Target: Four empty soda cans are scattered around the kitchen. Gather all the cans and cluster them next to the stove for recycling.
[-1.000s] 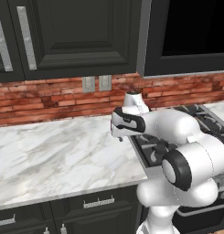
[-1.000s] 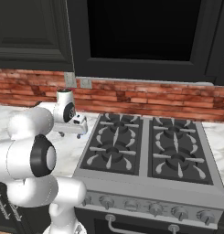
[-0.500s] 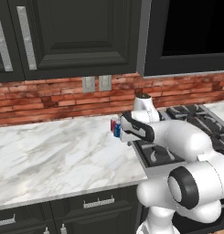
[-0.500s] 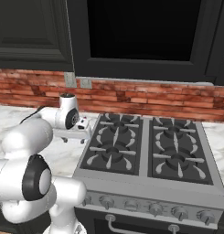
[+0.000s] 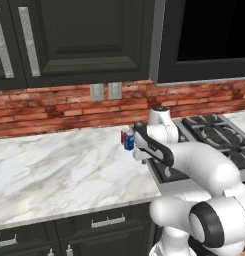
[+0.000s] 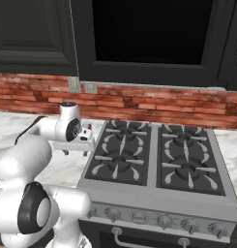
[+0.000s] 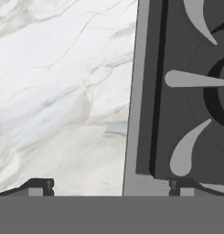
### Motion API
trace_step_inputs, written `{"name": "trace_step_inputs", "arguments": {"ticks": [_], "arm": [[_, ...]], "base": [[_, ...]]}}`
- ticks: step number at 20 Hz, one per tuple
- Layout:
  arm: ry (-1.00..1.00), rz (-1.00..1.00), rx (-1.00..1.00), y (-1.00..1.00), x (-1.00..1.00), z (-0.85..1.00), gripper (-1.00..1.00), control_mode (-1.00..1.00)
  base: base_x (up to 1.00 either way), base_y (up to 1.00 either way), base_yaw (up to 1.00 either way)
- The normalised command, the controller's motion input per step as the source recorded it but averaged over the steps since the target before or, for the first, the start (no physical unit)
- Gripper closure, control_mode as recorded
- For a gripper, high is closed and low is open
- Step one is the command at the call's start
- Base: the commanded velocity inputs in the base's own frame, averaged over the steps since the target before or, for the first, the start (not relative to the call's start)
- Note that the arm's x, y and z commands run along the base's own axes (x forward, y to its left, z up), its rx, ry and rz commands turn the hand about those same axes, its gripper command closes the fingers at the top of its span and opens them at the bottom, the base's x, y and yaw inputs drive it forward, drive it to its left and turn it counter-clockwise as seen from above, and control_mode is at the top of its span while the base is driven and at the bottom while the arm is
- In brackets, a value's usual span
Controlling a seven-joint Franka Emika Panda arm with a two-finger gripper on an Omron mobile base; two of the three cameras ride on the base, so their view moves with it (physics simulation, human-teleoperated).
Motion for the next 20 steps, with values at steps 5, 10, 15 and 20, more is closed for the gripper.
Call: {"name": "trace_step_inputs", "arguments": {"ticks": [5, 10, 15, 20], "arm": [[0.00, 0.00, 0.00, 0.00, -0.05, 0.01, -1.00, 1.00], [0.00, 0.00, 0.00, 0.00, 0.00, 0.00, -1.00, 1.00], [0.00, 0.00, 0.00, 0.00, 0.00, 0.00, -1.00, 1.00], [0.00, 0.00, 0.00, 0.00, 0.00, 0.00, -1.00, 1.00]], "base": [[-0.41, 0.03, 0.00], [-0.69, 0.84, 0.00], [-0.11, 1.00, 0.00], [0.32, 1.00, 0.00]]}}
